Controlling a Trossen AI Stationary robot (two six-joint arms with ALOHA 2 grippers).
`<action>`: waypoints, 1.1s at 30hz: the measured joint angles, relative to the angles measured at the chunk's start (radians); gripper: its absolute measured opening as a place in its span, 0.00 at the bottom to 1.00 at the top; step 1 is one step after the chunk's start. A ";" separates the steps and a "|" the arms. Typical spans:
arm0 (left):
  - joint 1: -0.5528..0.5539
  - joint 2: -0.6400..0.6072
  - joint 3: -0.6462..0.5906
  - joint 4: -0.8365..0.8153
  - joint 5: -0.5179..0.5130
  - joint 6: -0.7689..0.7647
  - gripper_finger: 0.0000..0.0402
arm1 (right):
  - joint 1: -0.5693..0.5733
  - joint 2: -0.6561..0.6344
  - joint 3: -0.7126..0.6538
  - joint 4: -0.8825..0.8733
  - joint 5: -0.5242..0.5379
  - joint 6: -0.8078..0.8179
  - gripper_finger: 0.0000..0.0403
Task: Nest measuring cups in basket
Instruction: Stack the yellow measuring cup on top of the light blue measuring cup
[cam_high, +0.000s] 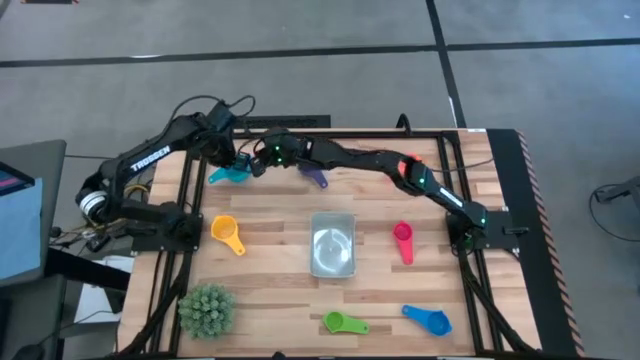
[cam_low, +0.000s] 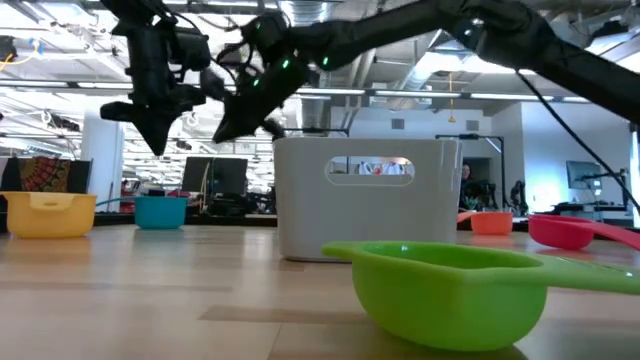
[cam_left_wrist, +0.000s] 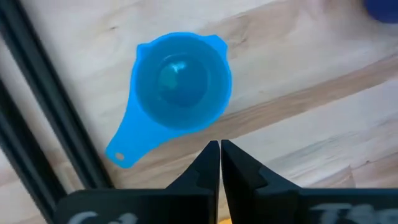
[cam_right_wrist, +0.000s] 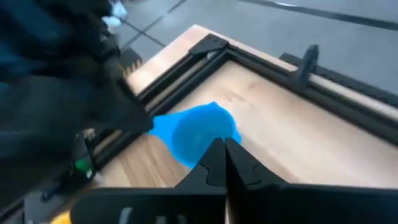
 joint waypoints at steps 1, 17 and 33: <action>0.005 0.004 0.000 0.026 0.020 0.002 0.01 | -0.004 -0.012 0.001 -0.024 0.014 -0.020 0.01; 0.111 0.149 0.000 0.085 0.076 0.047 0.01 | -0.088 -0.134 -0.002 -0.512 -0.179 -0.213 0.02; -0.229 -0.081 -0.069 -0.270 0.014 -0.161 0.08 | -0.070 -0.372 0.000 -0.687 -0.219 -0.380 0.02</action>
